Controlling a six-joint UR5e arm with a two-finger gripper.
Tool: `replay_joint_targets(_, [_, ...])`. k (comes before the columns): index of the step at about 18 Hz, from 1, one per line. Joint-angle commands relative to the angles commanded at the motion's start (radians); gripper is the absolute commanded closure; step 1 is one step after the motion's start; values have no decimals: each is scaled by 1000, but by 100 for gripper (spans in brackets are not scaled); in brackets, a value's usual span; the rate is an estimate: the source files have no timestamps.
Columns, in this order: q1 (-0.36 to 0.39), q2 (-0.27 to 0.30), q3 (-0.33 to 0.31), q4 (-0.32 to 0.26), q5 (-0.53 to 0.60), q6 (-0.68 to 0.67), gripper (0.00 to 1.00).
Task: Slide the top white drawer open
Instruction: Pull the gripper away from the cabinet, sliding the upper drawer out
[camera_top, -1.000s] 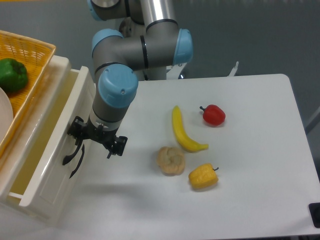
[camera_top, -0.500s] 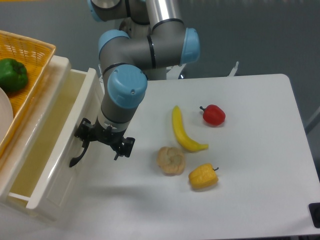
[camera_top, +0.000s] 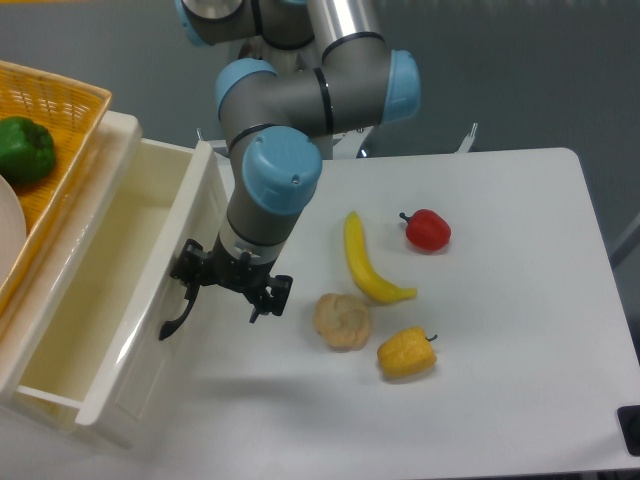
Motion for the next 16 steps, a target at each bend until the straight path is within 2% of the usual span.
replay_joint_targets(10, [22,-6,8,-2,2,5,0])
replay_joint_targets(16, [23,-9,8,-8,49,37,0])
